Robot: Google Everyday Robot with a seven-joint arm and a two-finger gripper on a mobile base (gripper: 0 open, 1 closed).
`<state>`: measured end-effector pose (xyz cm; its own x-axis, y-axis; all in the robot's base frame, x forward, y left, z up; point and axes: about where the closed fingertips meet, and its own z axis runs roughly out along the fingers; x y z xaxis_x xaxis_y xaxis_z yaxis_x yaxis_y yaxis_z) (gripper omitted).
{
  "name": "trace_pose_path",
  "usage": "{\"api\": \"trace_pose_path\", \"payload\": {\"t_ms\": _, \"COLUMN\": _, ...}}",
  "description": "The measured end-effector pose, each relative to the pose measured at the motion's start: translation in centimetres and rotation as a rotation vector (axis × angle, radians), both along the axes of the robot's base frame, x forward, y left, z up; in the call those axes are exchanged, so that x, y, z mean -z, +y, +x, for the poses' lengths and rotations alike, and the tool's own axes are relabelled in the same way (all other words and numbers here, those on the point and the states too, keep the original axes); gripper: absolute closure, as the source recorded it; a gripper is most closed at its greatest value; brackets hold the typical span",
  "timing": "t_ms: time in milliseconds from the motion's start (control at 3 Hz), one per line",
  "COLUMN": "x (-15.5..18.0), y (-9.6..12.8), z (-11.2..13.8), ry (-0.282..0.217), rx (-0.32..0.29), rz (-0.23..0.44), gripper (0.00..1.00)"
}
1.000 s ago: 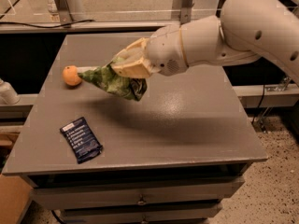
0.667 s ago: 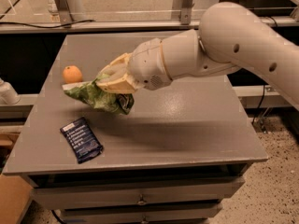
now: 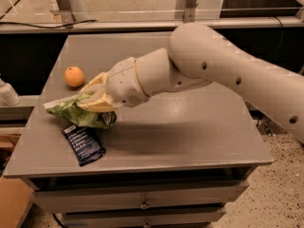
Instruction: Move green jalapeno chip bag near rxbar blueberry
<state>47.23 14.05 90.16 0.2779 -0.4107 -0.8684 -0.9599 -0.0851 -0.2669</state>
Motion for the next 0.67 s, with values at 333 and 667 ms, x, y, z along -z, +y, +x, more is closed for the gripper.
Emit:
{"api": "trace_pose_path", "payload": {"t_ms": 333, "x": 1.11, "y": 1.24, "z": 1.08, "ry": -0.024, "rx": -0.025, "rz": 0.0, "gripper": 0.84}}
{"api": "trace_pose_path", "payload": {"t_ms": 667, "x": 1.49, "y": 1.76, "z": 2.07, "ry": -0.048, "rx": -0.033, "rz": 0.006, "gripper": 0.6}}
